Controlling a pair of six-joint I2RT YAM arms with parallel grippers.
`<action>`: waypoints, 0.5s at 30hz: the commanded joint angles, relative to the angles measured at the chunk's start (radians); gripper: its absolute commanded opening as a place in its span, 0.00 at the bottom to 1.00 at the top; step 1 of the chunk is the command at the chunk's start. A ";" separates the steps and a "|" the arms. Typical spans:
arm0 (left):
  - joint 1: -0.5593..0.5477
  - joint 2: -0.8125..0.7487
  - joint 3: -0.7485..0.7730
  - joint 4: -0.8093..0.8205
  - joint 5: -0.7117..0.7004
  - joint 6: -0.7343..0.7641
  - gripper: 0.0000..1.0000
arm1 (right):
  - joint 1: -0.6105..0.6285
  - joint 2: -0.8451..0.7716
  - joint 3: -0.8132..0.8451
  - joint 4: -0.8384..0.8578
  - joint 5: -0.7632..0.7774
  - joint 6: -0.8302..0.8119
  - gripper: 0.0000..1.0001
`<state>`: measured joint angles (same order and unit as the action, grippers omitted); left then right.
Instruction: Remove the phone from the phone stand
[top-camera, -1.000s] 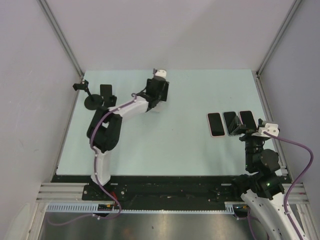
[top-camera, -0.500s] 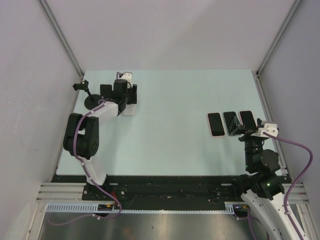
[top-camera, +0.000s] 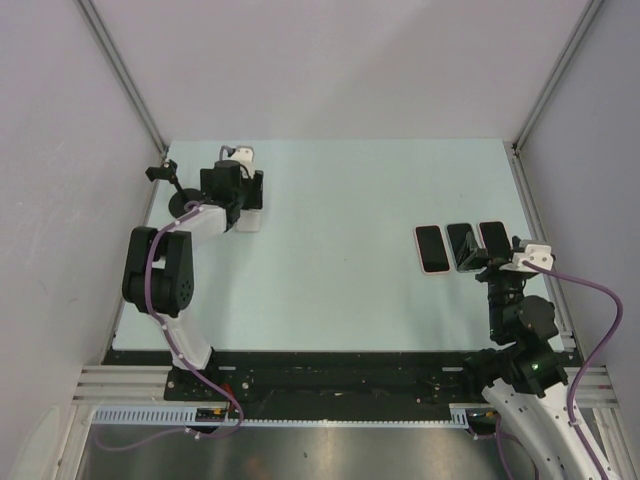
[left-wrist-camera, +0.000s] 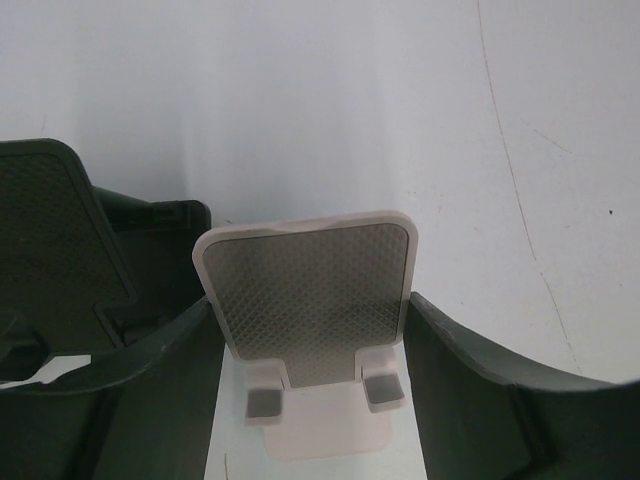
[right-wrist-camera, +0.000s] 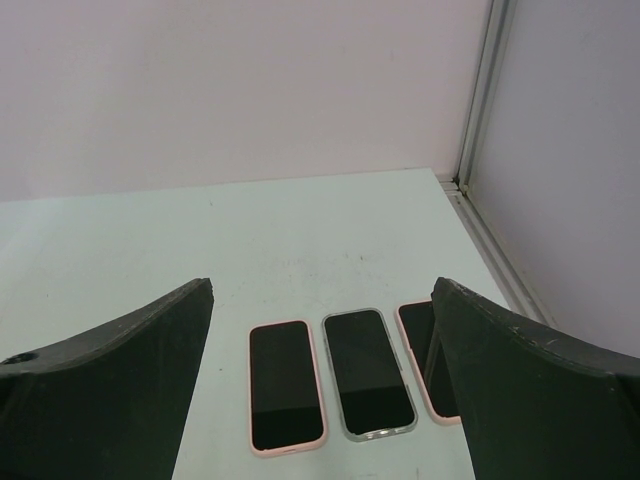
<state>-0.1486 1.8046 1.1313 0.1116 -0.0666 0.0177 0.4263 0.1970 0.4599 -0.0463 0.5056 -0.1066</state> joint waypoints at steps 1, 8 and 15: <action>0.030 -0.011 0.015 0.089 0.047 0.060 0.38 | 0.005 0.010 0.002 0.036 -0.013 -0.013 0.96; 0.034 0.035 0.053 0.115 0.057 0.093 0.39 | 0.005 0.021 0.000 0.036 -0.013 -0.016 0.96; 0.040 0.059 0.059 0.137 0.057 0.103 0.53 | 0.005 0.032 0.000 0.036 -0.019 -0.019 0.96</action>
<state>-0.1215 1.8553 1.1515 0.1864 -0.0372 0.0551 0.4282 0.2203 0.4591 -0.0467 0.4934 -0.1093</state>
